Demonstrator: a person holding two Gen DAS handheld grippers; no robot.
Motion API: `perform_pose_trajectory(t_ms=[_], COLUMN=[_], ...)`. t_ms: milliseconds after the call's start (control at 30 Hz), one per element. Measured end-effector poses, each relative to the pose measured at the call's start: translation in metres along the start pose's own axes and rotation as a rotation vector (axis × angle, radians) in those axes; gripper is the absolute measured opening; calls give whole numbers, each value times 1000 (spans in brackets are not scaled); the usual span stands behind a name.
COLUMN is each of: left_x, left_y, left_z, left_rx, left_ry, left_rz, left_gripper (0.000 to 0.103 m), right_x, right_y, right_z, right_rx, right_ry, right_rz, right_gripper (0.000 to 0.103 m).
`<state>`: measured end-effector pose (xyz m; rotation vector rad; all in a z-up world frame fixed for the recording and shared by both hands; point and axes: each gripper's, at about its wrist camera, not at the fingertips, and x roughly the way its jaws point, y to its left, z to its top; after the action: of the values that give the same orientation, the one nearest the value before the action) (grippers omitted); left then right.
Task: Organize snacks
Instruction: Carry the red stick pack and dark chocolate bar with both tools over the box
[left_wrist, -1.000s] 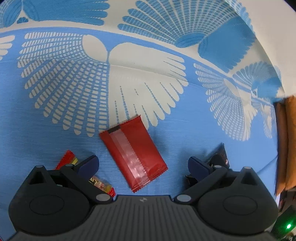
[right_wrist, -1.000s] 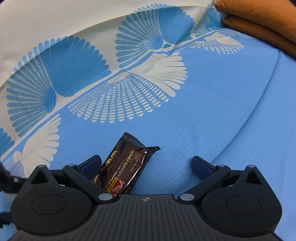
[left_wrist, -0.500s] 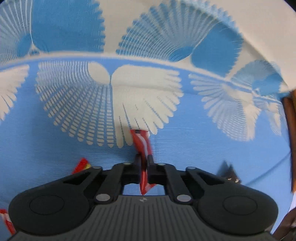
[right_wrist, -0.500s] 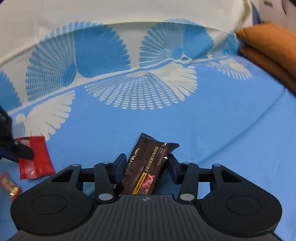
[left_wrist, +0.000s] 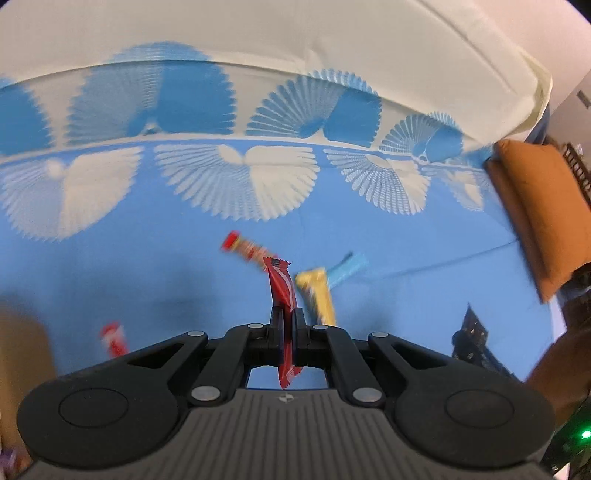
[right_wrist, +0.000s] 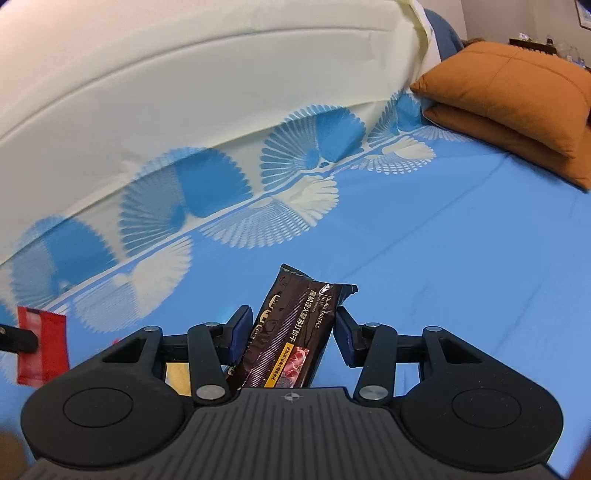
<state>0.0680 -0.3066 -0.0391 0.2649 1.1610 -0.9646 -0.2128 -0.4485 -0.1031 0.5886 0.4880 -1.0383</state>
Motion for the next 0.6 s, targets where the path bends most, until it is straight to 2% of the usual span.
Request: perform_pose_trajectory(t_ms=[200, 300, 400, 600], left_x=[-112, -168, -217, -288], left_y=[44, 66, 91, 132], left_z=[-62, -97, -132, -208], left_rx=[-100, -140, -198, -290], left_ry=[-54, -92, -108, -147], left_rz=[25, 48, 28, 5], left_gripper=[3, 3, 3, 3], right_x=[-106, -157, -207, -285], right_y=[45, 76, 108, 163], right_z=[-39, -59, -79, -127], right_rx=[-42, -77, -127, -245], right_ry=[16, 48, 85, 147], right_rz=[94, 180, 275, 426], right_gripper=[51, 51, 51, 51])
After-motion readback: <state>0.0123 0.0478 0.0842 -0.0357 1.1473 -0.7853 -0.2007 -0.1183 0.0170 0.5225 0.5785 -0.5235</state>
